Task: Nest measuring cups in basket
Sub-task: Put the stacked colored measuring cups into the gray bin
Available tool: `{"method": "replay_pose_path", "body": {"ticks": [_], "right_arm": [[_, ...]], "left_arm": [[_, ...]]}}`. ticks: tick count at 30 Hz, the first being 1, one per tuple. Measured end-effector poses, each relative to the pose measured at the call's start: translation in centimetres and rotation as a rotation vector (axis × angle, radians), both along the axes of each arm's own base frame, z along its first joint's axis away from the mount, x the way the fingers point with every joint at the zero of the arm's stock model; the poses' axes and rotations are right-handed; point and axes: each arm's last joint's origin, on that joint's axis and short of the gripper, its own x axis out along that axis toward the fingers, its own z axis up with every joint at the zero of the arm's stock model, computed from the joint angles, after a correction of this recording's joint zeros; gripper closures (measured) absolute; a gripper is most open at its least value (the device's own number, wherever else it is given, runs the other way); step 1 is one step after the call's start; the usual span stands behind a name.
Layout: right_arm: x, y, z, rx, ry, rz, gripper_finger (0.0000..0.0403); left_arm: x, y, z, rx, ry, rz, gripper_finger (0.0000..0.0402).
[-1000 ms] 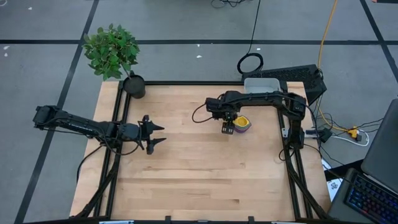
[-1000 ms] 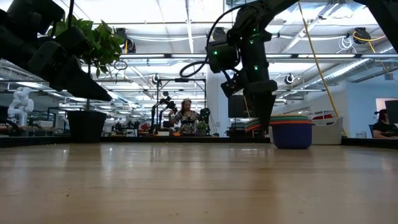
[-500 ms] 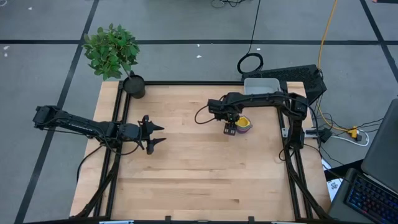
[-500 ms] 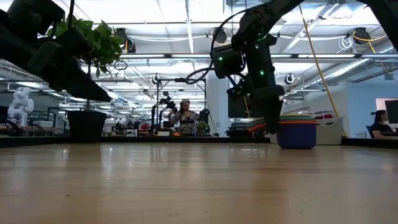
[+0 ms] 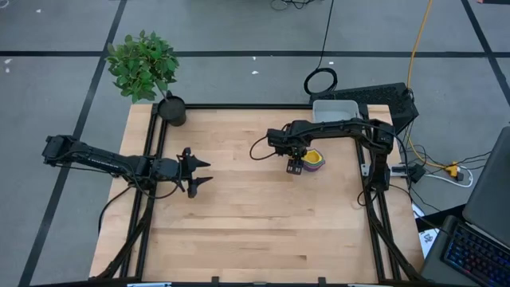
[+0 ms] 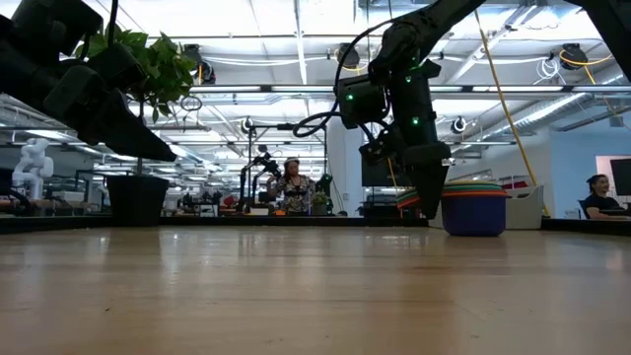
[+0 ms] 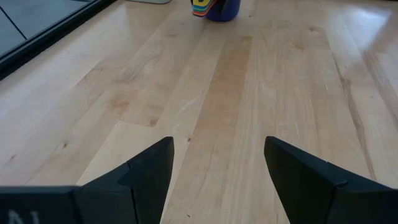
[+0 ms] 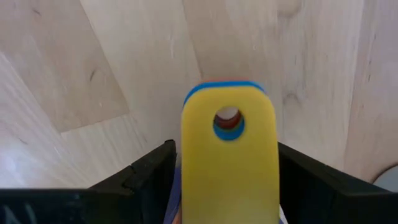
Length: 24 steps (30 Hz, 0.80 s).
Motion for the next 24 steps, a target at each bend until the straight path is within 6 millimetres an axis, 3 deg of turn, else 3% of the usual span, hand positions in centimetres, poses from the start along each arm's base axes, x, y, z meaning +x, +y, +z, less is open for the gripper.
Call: {"method": "replay_pose_path", "body": {"ticks": [6,10,24], "right_arm": [[0.0,0.0,0.0,0.001,0.001,0.0,0.0193],[0.0,0.2,0.0,0.06,-0.01,0.002,0.0268],[0.1,2.2,0.1,0.053,0.049,0.2,0.028]], "left_arm": [[0.0,0.0,0.0,0.0,0.0,0.0,0.0147],[0.0,0.0,0.0,0.0,0.0,0.0,0.0147],[0.0,0.0,0.0,0.002,0.001,-0.001,0.0147]]}}
